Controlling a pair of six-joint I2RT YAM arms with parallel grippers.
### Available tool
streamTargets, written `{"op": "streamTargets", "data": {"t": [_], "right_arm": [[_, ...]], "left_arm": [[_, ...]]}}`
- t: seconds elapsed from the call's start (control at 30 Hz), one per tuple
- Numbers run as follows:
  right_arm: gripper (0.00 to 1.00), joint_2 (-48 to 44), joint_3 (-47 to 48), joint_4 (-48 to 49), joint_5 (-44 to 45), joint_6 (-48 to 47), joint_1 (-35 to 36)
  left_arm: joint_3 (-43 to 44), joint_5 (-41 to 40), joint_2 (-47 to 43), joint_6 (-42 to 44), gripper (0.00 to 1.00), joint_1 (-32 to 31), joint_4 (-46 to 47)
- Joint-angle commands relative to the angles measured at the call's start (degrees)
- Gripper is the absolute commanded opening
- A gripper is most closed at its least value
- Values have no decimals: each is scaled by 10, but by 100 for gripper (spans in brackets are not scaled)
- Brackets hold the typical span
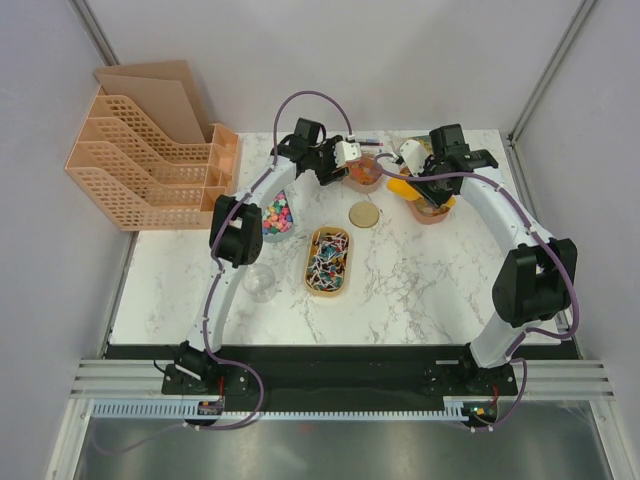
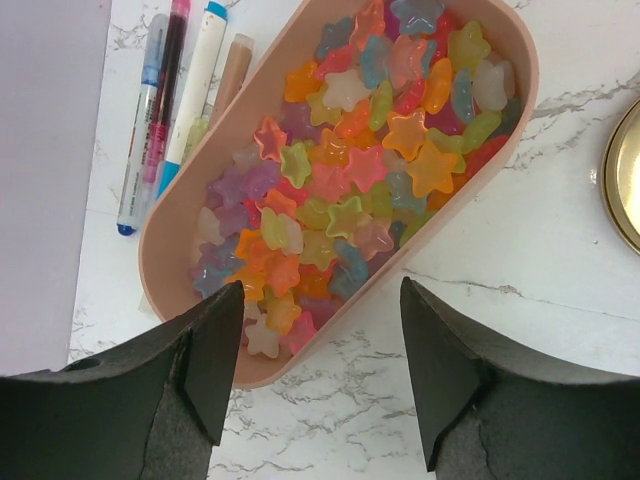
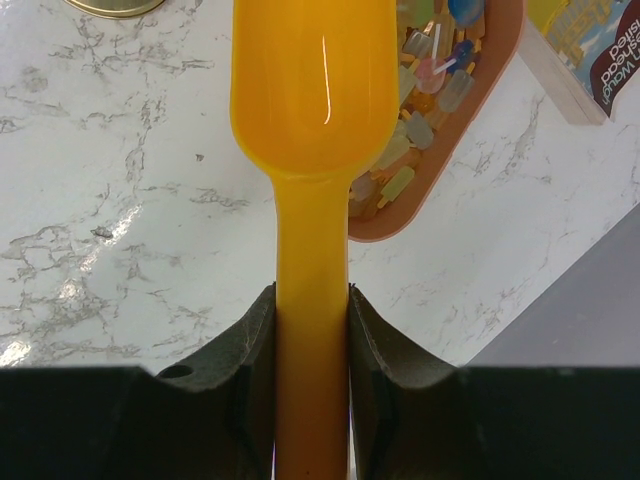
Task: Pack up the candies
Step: Move the storage box to the center of the board.
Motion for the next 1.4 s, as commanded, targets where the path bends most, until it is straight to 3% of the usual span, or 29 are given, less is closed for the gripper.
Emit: {"op": "streamTargets", "data": {"t": [0.0,0.5,1.03,1.37], "right_arm": [[0,-12,1,18,-8,10,-3],[0,-20,-11,21,-15,-9,-5],[0,-20,-29,36,-40,-33,-9],[0,-31,-43,45,-48,-34,-9]], "left_arm": [[25,0,11,56,70,-5,4],[-60,18,-42,127,65,-13,-87],[-176,26,-146,112,57,-35,-100],[-209,30,-155,131,38,-38,-100]]}}
